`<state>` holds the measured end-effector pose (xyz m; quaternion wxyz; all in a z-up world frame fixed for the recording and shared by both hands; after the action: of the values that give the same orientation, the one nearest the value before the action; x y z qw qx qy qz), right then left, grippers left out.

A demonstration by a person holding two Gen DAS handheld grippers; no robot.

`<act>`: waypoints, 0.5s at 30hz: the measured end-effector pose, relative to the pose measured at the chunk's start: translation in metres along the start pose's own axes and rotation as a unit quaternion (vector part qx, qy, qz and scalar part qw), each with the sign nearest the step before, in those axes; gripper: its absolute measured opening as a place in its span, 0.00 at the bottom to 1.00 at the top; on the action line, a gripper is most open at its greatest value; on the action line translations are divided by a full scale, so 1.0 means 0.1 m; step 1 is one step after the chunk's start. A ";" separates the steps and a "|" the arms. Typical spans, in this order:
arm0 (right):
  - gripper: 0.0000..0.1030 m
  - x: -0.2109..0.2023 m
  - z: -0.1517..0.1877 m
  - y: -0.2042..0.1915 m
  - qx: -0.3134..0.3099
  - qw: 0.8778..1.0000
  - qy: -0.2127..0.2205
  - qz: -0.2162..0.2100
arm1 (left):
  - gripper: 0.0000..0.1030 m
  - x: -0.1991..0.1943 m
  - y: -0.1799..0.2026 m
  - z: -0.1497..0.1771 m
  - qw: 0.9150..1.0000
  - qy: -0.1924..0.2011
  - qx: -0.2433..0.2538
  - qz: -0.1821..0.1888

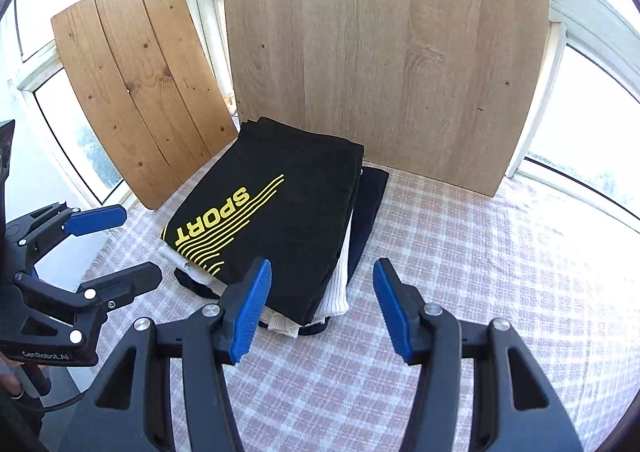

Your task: Fold clothes

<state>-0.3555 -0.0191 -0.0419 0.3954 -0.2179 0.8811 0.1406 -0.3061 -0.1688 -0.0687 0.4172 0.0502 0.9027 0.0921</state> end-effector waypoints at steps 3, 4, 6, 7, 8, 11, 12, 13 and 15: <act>0.51 -0.18 0.11 -0.07 -0.011 0.999 0.004 0.033 | 0.77 -0.16 0.16 0.14 1.000 0.002 -0.007 -0.002; 0.51 -0.24 0.15 -0.09 -0.012 0.999 0.004 0.036 | 0.77 -0.20 0.20 0.20 1.000 -0.001 -0.012 -0.001; 0.51 -0.35 0.22 -0.09 -0.009 0.999 0.003 0.040 | 0.77 -0.28 0.26 0.32 1.000 -0.003 -0.016 -0.011; 0.51 -0.43 0.27 -0.09 -0.007 0.999 0.004 0.046 | 0.77 -0.32 0.29 0.38 1.000 -0.003 -0.017 -0.017; 0.51 -0.49 0.31 -0.10 -0.008 0.999 0.005 0.051 | 0.77 -0.36 0.32 0.44 1.000 -0.004 -0.016 -0.021; 0.51 -0.65 0.45 -0.14 -0.010 0.998 0.004 0.055 | 0.77 -0.47 0.40 0.64 0.999 -0.009 -0.019 -0.028; 0.51 -0.70 0.50 -0.15 -0.007 0.999 0.003 0.053 | 0.77 -0.50 0.42 0.70 0.999 -0.011 -0.024 -0.026; 0.51 -0.74 0.55 -0.17 -0.005 0.999 0.003 0.051 | 0.77 -0.54 0.44 0.76 0.999 -0.012 -0.029 -0.024; 0.51 -0.82 0.65 -0.22 -0.012 0.998 0.000 0.058 | 0.77 -0.61 0.48 0.88 0.999 -0.014 -0.037 -0.022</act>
<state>-0.2543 0.0118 -0.0236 0.3838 -0.1718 0.8904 0.1741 -0.1994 -0.1211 -0.0695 0.4332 0.0160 0.8937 0.1157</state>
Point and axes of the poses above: each gripper's, at about its wrist camera, not at the fingertips, and x roughly the way its jaws point, y to its right, z to its underside, the point moved 4 cm from there along x, roughly the way its jaws point, and after that the axes turned 8 degrees about -x, right-handed, at the moved point
